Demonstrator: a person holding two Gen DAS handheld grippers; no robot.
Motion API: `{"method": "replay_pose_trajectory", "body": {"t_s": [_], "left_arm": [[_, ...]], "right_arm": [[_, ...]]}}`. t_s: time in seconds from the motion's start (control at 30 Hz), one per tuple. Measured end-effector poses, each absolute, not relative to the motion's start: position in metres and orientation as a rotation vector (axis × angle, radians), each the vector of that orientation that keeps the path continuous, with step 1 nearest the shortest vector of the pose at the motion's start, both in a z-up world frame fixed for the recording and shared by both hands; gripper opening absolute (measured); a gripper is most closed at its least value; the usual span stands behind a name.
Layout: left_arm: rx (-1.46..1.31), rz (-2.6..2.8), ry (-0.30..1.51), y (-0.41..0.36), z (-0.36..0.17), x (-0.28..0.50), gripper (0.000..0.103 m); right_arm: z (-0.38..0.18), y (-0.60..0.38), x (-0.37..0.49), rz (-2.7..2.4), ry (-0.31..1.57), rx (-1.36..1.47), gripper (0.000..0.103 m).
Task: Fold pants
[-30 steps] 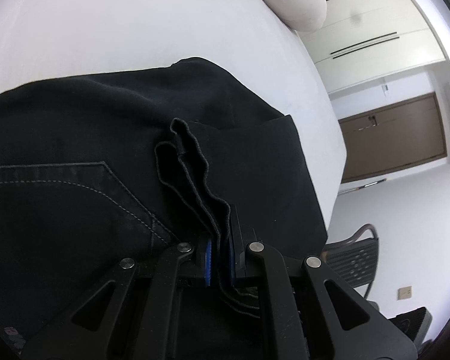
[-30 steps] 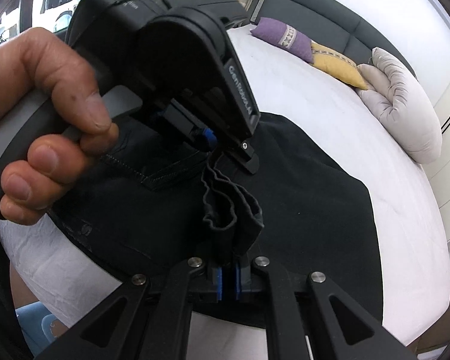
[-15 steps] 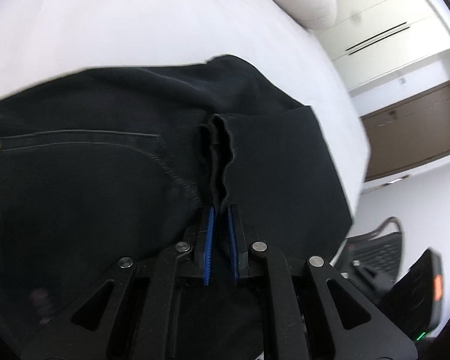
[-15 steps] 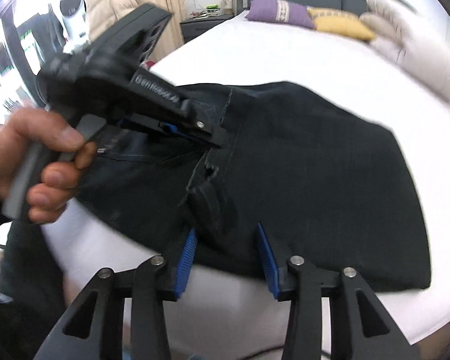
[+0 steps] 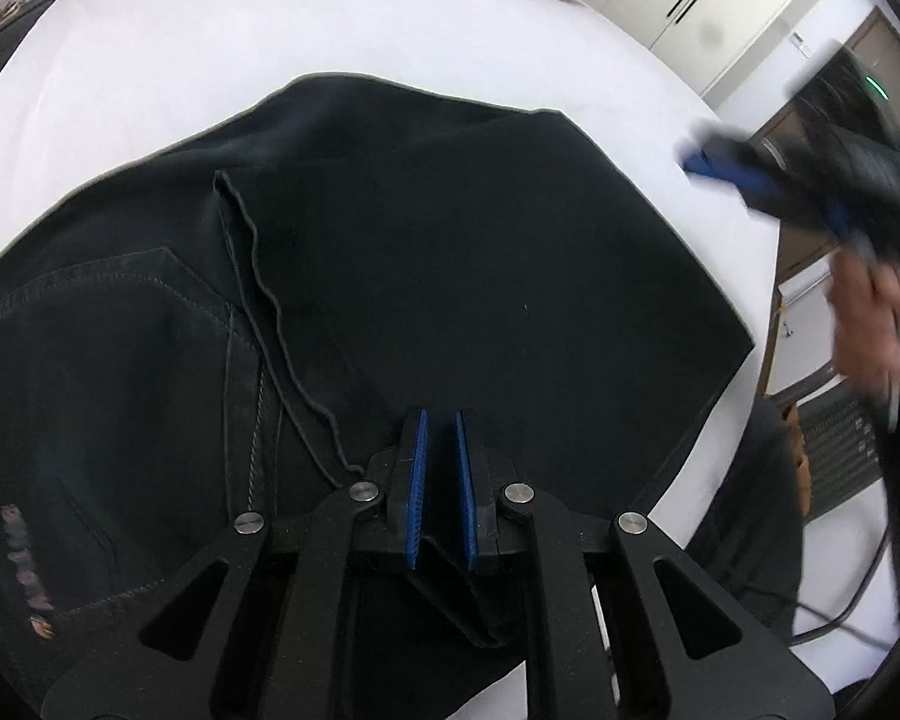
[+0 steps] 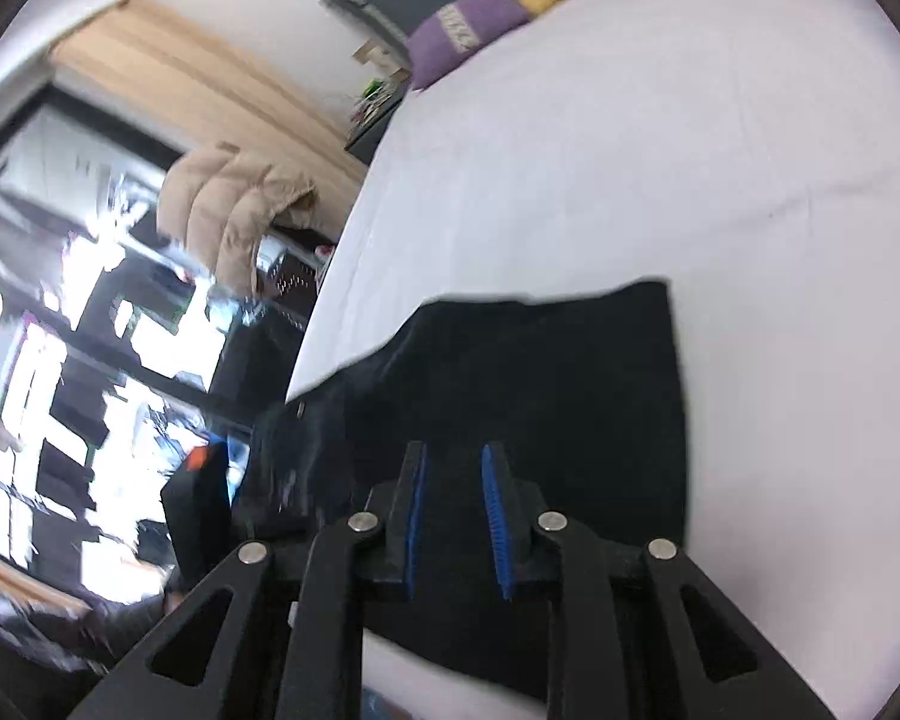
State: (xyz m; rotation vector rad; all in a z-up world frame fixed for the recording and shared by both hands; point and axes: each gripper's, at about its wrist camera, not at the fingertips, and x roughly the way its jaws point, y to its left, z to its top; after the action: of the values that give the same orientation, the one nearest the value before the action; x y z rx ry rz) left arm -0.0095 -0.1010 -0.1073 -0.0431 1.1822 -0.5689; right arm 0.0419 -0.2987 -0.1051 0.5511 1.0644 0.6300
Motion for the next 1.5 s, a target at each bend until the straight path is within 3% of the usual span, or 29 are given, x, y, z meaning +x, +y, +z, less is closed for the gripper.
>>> {"method": "replay_pose_trajectory", "body": {"t_s": [0.23, 0.33, 1.13, 1.17, 1.4, 1.43, 1.47, 1.5], "left_arm": [[-0.069, -0.6, 1.186, -0.099, -0.111, -0.006, 0.009], [-0.072, -0.604, 1.187, -0.093, -0.111, -0.006, 0.009], [-0.126, -0.608, 1.11, -0.054, -0.115, -0.033, 0.009], [-0.14, -0.609, 1.102, -0.05, -0.114, -0.036, 0.009], [-0.292, -0.562, 1.012, 0.009, -0.08, -0.071, 0.009], [-0.32, -0.536, 0.987, 0.029, -0.072, -0.083, 0.009], [-0.339, -0.513, 0.973, 0.043, -0.068, -0.09, 0.009], [-0.383, -0.474, 0.959, 0.065, -0.065, -0.101, 0.009]], "right_arm": [[-0.163, -0.301, 0.114, 0.667, 1.196, 0.693, 0.021], [-0.195, -0.305, 0.125, 0.632, 1.288, 0.743, 0.0], [-0.189, -0.33, -0.063, 0.615, 1.286, 0.823, 0.0], [-0.186, -0.334, -0.072, 0.613, 1.279, 0.825, 0.005], [-0.124, -0.287, -0.047, 0.738, 1.126, 0.766, 0.007], [-0.117, -0.275, -0.037, 0.762, 1.112, 0.761, 0.015], [-0.112, -0.262, -0.026, 0.787, 1.101, 0.76, 0.04], [-0.108, -0.244, -0.011, 0.813, 1.091, 0.769, 0.054]]}}
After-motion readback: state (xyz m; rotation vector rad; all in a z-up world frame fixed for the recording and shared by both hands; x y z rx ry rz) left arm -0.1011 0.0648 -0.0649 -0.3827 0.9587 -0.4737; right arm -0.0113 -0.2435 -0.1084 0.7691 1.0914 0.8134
